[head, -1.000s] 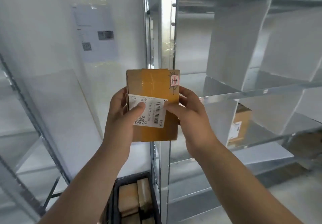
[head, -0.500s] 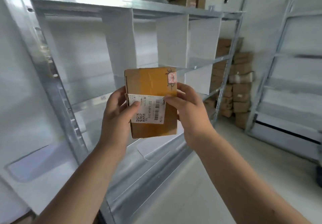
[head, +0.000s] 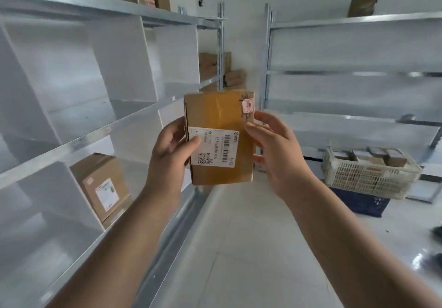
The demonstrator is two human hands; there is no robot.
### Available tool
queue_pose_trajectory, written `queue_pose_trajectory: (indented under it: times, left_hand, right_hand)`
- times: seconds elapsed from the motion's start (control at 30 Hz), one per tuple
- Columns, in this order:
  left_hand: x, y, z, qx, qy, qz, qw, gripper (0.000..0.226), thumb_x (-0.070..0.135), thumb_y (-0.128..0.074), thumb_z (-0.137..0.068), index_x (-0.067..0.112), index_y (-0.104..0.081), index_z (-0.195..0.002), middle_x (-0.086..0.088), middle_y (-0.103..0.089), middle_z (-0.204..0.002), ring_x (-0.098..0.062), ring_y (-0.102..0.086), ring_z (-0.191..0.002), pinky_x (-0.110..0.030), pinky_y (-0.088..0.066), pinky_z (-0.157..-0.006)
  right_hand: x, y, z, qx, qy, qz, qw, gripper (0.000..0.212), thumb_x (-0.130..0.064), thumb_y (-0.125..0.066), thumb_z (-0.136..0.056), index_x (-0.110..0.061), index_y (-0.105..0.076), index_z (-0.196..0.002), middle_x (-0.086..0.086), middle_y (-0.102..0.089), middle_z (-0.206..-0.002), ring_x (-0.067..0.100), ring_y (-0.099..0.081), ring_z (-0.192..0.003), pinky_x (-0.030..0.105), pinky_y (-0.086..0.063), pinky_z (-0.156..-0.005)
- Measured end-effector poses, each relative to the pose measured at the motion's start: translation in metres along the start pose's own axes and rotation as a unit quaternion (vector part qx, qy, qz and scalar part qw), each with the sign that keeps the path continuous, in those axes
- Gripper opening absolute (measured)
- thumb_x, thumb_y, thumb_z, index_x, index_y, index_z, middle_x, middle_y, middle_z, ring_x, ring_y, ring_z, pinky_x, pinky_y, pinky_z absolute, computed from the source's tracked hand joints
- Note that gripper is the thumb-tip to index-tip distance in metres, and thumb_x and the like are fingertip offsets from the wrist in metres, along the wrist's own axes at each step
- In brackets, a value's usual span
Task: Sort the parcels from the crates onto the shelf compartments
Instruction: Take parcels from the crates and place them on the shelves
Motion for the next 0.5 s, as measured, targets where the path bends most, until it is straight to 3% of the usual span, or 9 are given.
queue_pose_trajectory:
  times: [0.13, 0.23, 0.33, 0.5]
  left_hand:
    - [-0.026, -0.026, -0.061, -0.043, 0.016, 0.03, 0.999, 0.035, 0.02, -0.064, -0.1, 0.029, -0.064, -0.134, 0.006, -0.077, -0.121, -0.014, -0.072, -0.114, -0.04, -0.058, -0.094]
    - [-0.041, -0.041, -0.114, -0.072, 0.02, 0.044, 0.996, 0.035, 0.011, -0.059, -0.103, 0.024, -0.063, -0.135, 0.004, -0.077, -0.121, -0.011, -0.073, -0.111, -0.032, -0.055, -0.091]
    - [-0.059, -0.055, -0.166, -0.102, 0.019, 0.041, 0.994, 0.034, 0.009, -0.058, -0.103, 0.022, -0.064, -0.134, 0.003, -0.078, -0.121, -0.011, -0.073, -0.111, -0.032, -0.055, -0.093]
    - [-0.09, -0.086, -0.235, -0.145, 0.035, 0.045, 0.988, 0.032, 0.011, -0.059, -0.102, 0.025, -0.066, -0.13, 0.002, -0.079, -0.115, -0.012, -0.074, -0.105, -0.026, -0.056, -0.079]
  right_hand:
    - [0.003, 0.011, -0.058, 0.033, 0.009, 0.021, 0.999, 0.039, -0.018, -0.069, -0.101, -0.023, -0.063, -0.14, -0.002, -0.077, -0.122, 0.01, -0.078, -0.097, 0.028, -0.059, -0.068]
    - [0.005, 0.016, -0.104, 0.054, 0.021, 0.034, 0.998, 0.032, -0.015, -0.066, -0.103, -0.021, -0.067, -0.135, -0.004, -0.08, -0.112, 0.007, -0.078, -0.092, 0.027, -0.059, -0.068]
    - [0.01, 0.021, -0.15, 0.079, 0.031, 0.038, 0.996, 0.031, -0.013, -0.064, -0.104, -0.022, -0.07, -0.133, -0.005, -0.081, -0.111, 0.007, -0.078, -0.095, 0.028, -0.058, -0.074]
    - [0.025, 0.036, -0.21, 0.102, 0.04, 0.054, 0.993, 0.034, -0.008, -0.061, -0.105, -0.024, -0.07, -0.134, -0.007, -0.081, -0.111, 0.004, -0.078, -0.092, 0.017, -0.058, -0.061]
Point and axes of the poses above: each hand's wrist, its own z-axis away from the middle knuckle, its own y-axis out of the back of the hand, x = y × z, the point moved 2 cm from there along -z, towards the middle knuckle
